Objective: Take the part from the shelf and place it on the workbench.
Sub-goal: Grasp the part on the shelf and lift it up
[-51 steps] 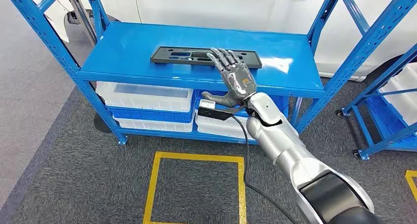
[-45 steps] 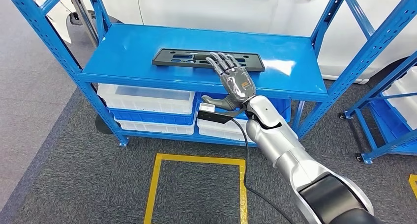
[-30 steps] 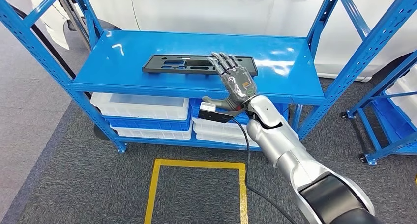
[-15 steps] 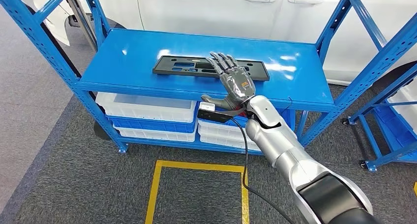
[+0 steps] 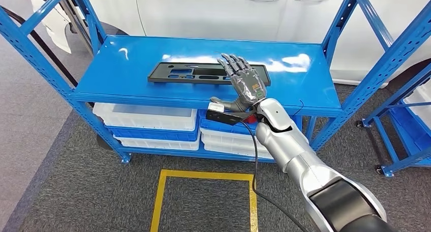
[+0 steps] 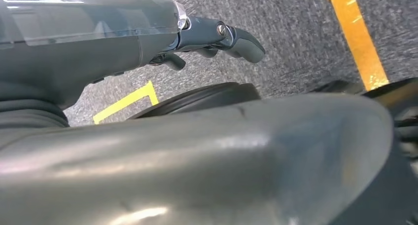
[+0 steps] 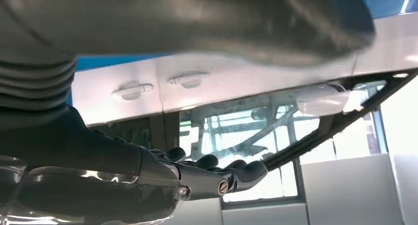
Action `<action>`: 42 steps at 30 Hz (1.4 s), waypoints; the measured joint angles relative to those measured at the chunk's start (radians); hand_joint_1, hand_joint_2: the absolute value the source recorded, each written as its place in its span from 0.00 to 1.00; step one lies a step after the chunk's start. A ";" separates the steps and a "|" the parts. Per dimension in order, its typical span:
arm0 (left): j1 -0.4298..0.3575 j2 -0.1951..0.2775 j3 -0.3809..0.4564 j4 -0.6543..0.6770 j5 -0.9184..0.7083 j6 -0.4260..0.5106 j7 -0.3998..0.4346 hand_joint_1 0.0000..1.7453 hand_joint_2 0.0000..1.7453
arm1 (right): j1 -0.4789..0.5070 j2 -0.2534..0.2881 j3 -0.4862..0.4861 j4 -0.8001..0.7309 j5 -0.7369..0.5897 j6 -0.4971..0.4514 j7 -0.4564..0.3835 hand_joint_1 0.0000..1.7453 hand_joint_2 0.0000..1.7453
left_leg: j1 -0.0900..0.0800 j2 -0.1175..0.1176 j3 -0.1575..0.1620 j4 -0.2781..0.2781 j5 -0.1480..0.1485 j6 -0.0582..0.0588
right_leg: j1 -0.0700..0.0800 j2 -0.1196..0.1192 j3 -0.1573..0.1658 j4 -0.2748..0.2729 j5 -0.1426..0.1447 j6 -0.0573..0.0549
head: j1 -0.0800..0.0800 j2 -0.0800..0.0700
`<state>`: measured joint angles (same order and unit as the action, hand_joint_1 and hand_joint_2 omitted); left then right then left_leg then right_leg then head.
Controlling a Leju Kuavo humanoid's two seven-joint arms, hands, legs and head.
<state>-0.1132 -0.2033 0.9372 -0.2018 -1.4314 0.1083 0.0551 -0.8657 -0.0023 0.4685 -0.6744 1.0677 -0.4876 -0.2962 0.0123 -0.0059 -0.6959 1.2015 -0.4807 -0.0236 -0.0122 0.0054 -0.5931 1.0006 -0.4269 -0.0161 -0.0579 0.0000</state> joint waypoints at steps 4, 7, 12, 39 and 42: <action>-0.002 0.000 0.000 0.000 -0.001 -0.002 -0.001 0.00 0.00 | -0.003 0.004 0.000 0.010 -0.004 0.004 0.027 0.00 0.00 | -0.004 -0.001 0.085 -0.185 0.066 0.017 | 0.005 0.001 0.010 0.006 -0.014 0.017 | 0.000 0.000; -0.003 0.000 -0.001 0.000 -0.004 -0.004 -0.001 0.00 0.00 | -0.004 0.004 -0.001 0.012 -0.006 0.002 0.027 0.00 0.25 | -0.004 -0.002 0.092 -0.194 0.065 0.037 | 0.004 0.001 0.011 0.011 -0.024 0.035 | 0.000 0.000; -0.006 0.000 -0.002 0.000 -0.012 -0.009 0.000 0.00 0.00 | 0.000 0.003 -0.003 0.014 -0.009 0.004 0.028 0.00 1.00 | -0.004 0.000 0.101 -0.201 0.062 0.056 | -0.001 0.000 -0.128 0.274 -0.133 0.052 | 0.000 0.000; -0.010 -0.003 -0.003 0.000 -0.009 -0.009 0.005 0.00 0.00 | -0.015 0.004 -0.009 0.028 -0.009 0.007 0.049 0.00 1.00 | 0.001 -0.003 0.083 -0.187 0.065 0.043 | 0.001 -0.001 -0.021 0.060 -0.044 0.044 | 0.000 0.000; -0.010 -0.003 -0.003 0.000 -0.004 -0.009 0.007 0.00 0.00 | -0.019 0.004 -0.009 0.033 -0.010 0.008 0.047 0.00 1.00 | 0.000 -0.001 0.087 -0.188 0.062 0.053 | -0.001 -0.001 -0.115 0.238 -0.119 0.050 | 0.000 0.000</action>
<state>-0.1235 -0.2060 0.9340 -0.2018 -1.4355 0.0996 0.0617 -0.8846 0.0014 0.4595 -0.6416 1.0575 -0.4800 -0.2493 0.0124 -0.0071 -0.6090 1.0131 -0.4189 0.0290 -0.0133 0.0045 -0.7080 1.2388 -0.5464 0.0339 -0.0576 0.0000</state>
